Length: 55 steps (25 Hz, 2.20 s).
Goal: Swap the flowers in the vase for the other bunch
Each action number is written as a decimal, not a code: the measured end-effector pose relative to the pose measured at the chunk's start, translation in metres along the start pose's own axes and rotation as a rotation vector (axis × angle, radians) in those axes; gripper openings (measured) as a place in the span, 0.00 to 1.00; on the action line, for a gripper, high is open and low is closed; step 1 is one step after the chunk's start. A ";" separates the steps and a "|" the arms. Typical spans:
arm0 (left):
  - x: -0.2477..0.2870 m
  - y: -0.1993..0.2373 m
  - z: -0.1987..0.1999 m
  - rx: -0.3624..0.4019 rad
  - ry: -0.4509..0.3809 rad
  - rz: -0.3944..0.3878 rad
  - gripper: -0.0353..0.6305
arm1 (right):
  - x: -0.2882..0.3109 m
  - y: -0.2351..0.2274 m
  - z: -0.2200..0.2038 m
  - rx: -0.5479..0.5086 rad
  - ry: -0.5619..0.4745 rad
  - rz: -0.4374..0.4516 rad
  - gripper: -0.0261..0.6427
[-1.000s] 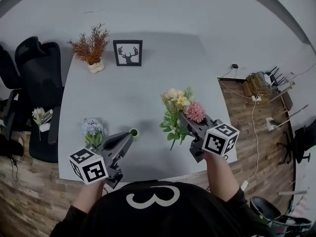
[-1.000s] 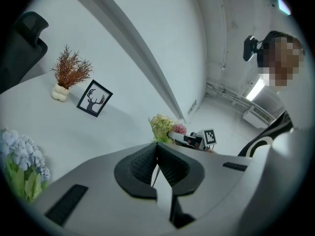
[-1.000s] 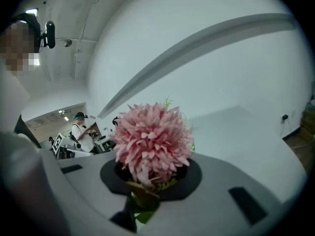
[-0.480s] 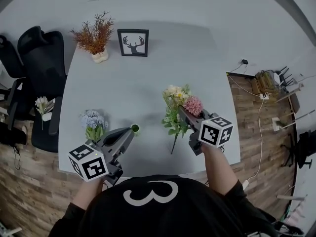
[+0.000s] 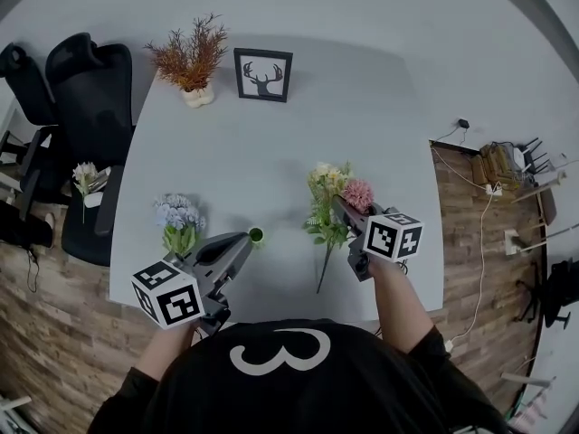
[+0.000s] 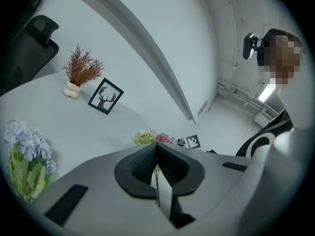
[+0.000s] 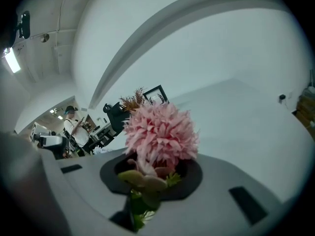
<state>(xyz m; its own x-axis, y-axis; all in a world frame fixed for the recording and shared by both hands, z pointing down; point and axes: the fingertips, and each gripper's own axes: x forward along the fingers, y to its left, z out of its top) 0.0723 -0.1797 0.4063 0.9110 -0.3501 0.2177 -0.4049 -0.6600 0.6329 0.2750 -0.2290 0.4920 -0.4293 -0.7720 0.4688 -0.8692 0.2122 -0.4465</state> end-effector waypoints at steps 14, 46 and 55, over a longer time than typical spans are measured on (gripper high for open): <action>0.016 0.004 -0.001 0.012 0.014 0.046 0.07 | 0.026 -0.028 -0.020 0.080 0.035 -0.022 0.22; -0.075 -0.018 0.013 0.077 -0.018 -0.089 0.07 | -0.036 0.048 0.006 -0.028 -0.147 -0.193 0.66; -0.122 -0.050 0.013 0.159 -0.043 -0.161 0.07 | -0.100 0.235 0.039 -0.273 -0.482 0.156 0.05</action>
<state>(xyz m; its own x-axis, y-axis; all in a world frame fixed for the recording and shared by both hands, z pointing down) -0.0197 -0.1122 0.3386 0.9620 -0.2579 0.0894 -0.2651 -0.8050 0.5308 0.1235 -0.1248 0.3106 -0.4528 -0.8915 -0.0159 -0.8638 0.4431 -0.2399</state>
